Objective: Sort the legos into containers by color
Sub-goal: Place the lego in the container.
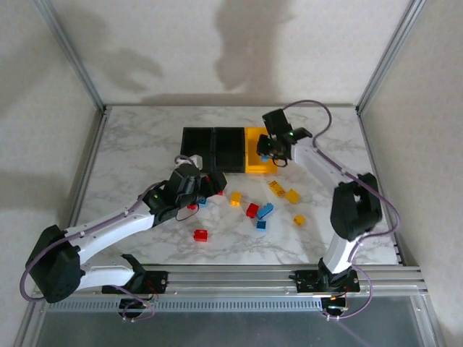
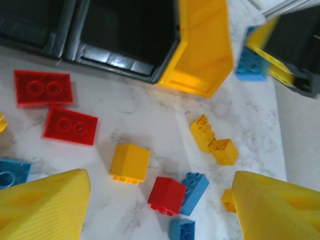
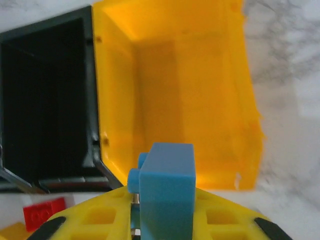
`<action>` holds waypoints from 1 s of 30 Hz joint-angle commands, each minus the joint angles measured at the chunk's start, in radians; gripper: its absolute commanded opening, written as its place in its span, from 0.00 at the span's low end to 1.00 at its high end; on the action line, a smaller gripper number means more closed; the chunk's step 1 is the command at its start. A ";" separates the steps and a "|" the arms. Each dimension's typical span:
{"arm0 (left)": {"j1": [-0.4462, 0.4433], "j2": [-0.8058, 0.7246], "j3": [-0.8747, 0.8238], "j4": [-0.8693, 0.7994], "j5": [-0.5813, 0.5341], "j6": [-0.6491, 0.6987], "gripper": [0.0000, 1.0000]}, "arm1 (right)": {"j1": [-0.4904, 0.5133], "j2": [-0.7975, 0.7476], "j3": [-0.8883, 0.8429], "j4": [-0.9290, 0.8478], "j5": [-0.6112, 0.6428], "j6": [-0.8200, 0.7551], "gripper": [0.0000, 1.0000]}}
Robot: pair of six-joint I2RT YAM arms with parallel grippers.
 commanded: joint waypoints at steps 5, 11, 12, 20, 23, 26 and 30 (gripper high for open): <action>0.008 -0.043 -0.014 -0.024 -0.055 -0.027 0.74 | -0.014 0.226 0.213 -0.043 -0.012 -0.042 0.17; 0.009 -0.073 -0.030 -0.049 -0.078 -0.035 0.74 | -0.021 0.295 0.224 -0.024 -0.021 -0.028 0.17; 0.009 -0.073 -0.030 -0.049 -0.078 -0.036 0.74 | -0.021 0.300 0.220 -0.018 -0.021 -0.025 0.17; 0.009 -0.066 -0.036 -0.041 -0.078 -0.039 0.74 | -0.022 0.345 0.205 -0.009 -0.018 -0.016 0.18; 0.009 -0.069 -0.041 -0.041 -0.078 -0.041 0.74 | -0.022 0.351 0.196 0.000 -0.014 -0.015 0.19; 0.009 -0.076 -0.041 -0.052 -0.087 -0.036 0.74 | -0.022 0.351 0.183 0.007 -0.008 -0.008 0.22; 0.009 -0.093 -0.039 -0.066 -0.102 -0.027 0.74 | -0.021 0.351 0.180 0.010 -0.010 -0.003 0.24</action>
